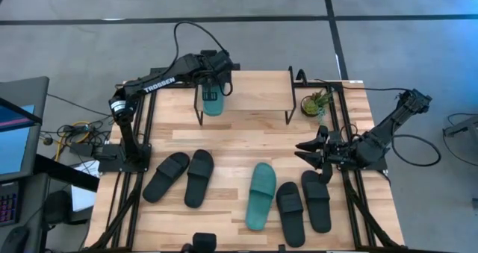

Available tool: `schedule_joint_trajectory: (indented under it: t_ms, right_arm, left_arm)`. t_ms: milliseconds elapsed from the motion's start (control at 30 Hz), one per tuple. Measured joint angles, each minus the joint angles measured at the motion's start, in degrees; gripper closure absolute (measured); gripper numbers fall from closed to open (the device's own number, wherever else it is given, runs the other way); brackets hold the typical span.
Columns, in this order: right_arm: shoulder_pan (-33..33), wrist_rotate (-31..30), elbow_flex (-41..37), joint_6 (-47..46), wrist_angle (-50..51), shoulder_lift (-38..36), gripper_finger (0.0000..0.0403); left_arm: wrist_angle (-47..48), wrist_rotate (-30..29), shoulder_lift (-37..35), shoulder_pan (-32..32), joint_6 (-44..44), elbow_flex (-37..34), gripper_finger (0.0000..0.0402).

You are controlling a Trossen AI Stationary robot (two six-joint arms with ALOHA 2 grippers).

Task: Pick and place slides into the shelf
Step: Put the left green slide on the shelf

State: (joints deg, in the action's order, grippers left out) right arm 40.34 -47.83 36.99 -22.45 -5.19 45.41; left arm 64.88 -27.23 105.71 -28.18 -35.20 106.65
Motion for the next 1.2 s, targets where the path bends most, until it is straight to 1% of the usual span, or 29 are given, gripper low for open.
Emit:
schedule_joint_trajectory:
  t_ms: [200, 333, 867, 1033, 1200]
  right_arm:
    - [0.0, 0.0, 0.0, 0.0, -0.1, 0.0, 0.0281]
    - [0.0, 0.0, 0.0, 0.0, -0.3, 0.0, 0.0281]
    - [0.0, 0.0, 0.0, 0.0, -0.2, 0.0, 0.0281]
    - [0.0, 0.0, 0.0, 0.0, 0.0, 0.0, 0.0281]
    - [0.0, 0.0, 0.0, 0.4, 0.0, 0.0, 0.0281]
  left_arm:
    - [0.0, 0.2, 0.0, -0.2, -0.2, 0.0, 0.0373]
    - [0.0, 2.7, 0.0, -0.2, -0.6, 0.0, 0.0371]
    - [0.0, 3.6, 0.0, -1.5, -0.5, 0.0, 0.037]
    - [0.0, 6.0, 0.0, -1.8, -0.6, 0.0, 0.037]
    - [0.2, 6.5, 0.0, -2.5, 0.2, 0.0, 0.037]
